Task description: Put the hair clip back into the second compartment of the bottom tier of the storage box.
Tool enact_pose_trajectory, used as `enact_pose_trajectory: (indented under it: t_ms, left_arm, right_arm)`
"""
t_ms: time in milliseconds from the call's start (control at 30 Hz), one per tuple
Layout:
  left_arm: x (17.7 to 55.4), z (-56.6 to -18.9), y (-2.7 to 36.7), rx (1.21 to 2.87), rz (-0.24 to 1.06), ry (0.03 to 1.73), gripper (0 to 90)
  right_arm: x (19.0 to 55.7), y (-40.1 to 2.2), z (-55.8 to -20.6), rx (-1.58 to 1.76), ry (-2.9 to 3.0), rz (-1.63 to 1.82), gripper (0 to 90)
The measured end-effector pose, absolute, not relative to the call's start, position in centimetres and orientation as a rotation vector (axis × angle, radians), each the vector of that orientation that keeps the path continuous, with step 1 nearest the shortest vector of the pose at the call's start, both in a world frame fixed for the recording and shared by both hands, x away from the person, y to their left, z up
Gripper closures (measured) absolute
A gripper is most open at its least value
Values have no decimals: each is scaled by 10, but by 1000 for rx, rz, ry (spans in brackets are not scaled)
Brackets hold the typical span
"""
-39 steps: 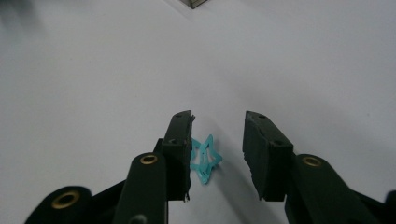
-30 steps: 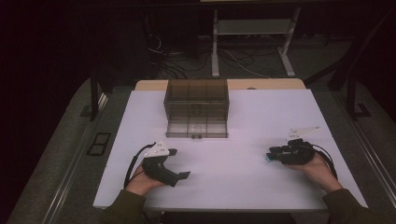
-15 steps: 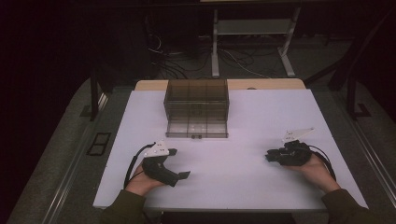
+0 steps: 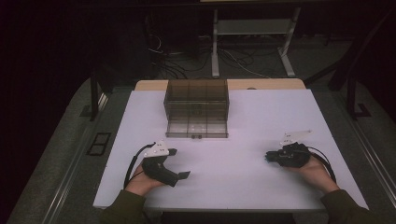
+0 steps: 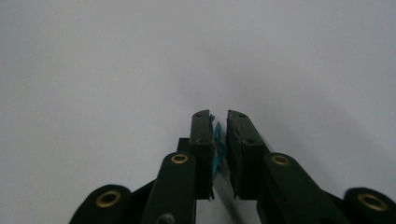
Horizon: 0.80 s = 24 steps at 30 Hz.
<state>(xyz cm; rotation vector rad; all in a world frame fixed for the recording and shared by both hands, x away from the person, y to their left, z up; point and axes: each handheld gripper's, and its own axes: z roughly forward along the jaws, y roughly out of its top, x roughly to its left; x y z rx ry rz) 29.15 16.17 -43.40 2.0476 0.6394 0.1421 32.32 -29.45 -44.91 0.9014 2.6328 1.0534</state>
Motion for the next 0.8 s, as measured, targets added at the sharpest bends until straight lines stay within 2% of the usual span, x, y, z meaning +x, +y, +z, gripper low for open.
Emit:
enact_pose_trajectory:
  t_ms: [333, 800]
  left_arm:
    - [292, -434, 162, 2048, 142, 639, 0]
    - [292, -434, 162, 2048, 141, 640, 0]
  right_arm:
    - [323, -294, -449, 895, 2642, 1058, 851]
    - [324, -296, -447, 925, 2641, 1085, 865]
